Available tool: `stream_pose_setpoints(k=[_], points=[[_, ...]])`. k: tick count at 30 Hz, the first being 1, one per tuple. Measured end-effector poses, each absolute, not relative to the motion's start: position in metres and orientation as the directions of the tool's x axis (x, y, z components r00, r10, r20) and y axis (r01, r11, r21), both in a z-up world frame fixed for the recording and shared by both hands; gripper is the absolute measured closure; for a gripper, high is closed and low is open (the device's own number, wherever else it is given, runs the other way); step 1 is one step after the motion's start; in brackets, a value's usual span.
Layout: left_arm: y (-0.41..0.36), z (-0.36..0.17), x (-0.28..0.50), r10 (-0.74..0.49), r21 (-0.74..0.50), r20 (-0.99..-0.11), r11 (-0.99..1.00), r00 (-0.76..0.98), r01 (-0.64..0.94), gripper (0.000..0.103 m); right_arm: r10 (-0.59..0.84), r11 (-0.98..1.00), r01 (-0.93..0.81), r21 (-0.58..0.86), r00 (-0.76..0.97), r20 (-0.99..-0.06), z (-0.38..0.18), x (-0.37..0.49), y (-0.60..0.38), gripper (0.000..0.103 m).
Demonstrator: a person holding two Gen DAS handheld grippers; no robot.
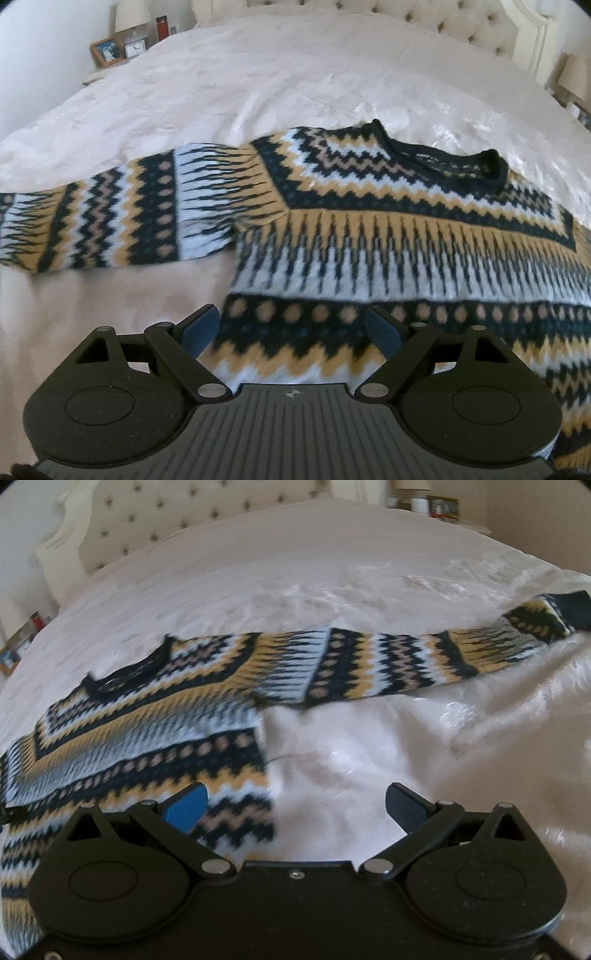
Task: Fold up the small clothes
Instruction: 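Grasp the dark sleeve cuff with the right tool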
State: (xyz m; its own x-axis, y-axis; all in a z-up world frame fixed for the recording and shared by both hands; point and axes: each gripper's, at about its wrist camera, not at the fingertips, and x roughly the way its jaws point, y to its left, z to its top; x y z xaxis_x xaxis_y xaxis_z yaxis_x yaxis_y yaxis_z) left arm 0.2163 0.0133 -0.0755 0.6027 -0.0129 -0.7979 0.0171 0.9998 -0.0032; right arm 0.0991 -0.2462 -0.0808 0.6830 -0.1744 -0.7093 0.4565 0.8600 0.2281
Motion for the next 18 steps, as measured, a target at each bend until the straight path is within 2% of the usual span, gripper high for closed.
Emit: stream_pose_setpoints(k=[3, 7, 13, 18], points=[[0.009, -0.085, 0.227, -0.044, -0.036, -0.807, 0.999, 0.588, 0.025, 0.017, -0.182, 0.838, 0.490, 0.242, 0.667, -0.722, -0.087, 0.103, -0.261, 0.001], [-0.002, -0.101, 0.238, -0.012, 0.029, -0.801, 0.998, 0.598, 0.058, 0.016, -0.199, 0.813, 0.527, 0.247, 0.651, -0.733, -0.092, 0.109, -0.276, 0.001], [-0.018, -0.112, 0.240, 0.042, 0.136, -0.748, 0.987, 0.663, 0.090, 0.011, -0.225, 0.807, 0.545, 0.229, 0.641, -0.734, -0.099, 0.116, -0.289, 0.001], [-0.015, -0.123, 0.231, 0.027, 0.102, -0.681, 0.993, 0.732, 0.058, 0.006, -0.258, 0.817, 0.540, 0.204, 0.657, -0.708, -0.095, 0.121, -0.301, 0.001]])
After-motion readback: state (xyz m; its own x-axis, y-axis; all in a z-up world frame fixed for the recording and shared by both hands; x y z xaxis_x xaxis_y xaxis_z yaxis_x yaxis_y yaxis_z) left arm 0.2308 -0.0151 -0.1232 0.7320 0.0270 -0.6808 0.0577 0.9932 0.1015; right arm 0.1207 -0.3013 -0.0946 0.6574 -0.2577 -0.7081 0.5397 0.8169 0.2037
